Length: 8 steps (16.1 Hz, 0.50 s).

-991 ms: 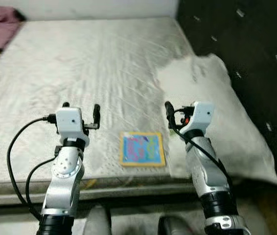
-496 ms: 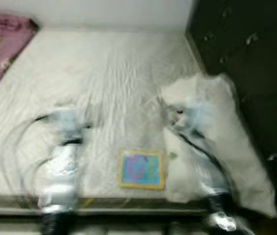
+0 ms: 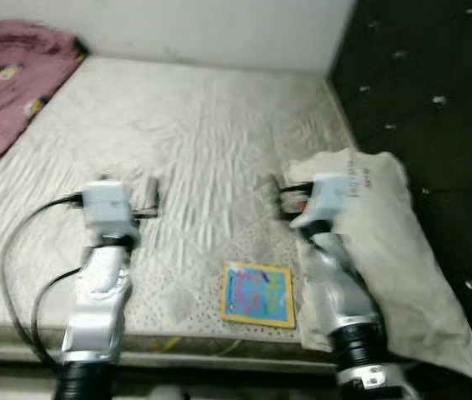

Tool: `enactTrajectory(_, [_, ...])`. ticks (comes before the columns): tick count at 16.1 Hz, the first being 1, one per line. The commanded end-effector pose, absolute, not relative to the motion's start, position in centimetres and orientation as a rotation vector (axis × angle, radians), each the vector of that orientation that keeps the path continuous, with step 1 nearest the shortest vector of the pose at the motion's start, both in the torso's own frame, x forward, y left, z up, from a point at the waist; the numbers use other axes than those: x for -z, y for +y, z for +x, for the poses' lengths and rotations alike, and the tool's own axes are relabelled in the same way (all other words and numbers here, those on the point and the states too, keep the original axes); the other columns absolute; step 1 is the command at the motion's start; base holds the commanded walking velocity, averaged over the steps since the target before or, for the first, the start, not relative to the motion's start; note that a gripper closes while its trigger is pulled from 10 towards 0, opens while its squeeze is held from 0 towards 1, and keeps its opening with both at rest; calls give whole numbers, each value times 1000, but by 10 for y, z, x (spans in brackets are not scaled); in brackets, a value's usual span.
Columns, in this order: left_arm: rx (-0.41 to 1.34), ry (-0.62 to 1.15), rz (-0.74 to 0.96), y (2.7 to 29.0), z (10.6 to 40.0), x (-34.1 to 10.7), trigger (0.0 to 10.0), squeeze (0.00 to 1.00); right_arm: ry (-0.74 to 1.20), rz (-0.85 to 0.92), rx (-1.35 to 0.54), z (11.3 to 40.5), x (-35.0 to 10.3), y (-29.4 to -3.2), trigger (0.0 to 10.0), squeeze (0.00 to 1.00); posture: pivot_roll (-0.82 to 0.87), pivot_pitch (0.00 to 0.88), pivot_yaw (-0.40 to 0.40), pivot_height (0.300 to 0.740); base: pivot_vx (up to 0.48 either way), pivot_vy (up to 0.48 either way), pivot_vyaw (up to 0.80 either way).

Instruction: Clean up the room

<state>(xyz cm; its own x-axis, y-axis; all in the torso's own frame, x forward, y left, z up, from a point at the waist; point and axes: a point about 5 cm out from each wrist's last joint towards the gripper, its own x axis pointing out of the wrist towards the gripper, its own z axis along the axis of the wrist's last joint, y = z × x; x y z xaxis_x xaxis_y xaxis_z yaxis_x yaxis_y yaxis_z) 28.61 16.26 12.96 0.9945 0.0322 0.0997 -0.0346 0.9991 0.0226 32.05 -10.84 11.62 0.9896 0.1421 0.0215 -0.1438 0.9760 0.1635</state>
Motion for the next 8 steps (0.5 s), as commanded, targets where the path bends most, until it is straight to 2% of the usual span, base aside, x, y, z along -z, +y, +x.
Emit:
enactTrajectory(1, [5,-90,2,152,287,-129,10000,0,-8,153,-106,322,-115,-122,10000,0,67,0,-23,740,0,480,0])
enactTrajectory(4, [9,-92,-5,150,288,-130,10000,0,7,140,-110,322,-113,-122,10000,0,66,0,-22,740,0,480,0])
enactTrajectory(6, [9,-92,-9,150,288,-129,10000,0,9,143,-109,322,-112,-122,10000,0,66,0,-22,740,0,480,-800])
enactTrajectory(8, [7,-91,-12,150,288,-129,10000,0,9,145,-109,321,-112,-121,10000,0,65,0,-23,740,0,480,0])
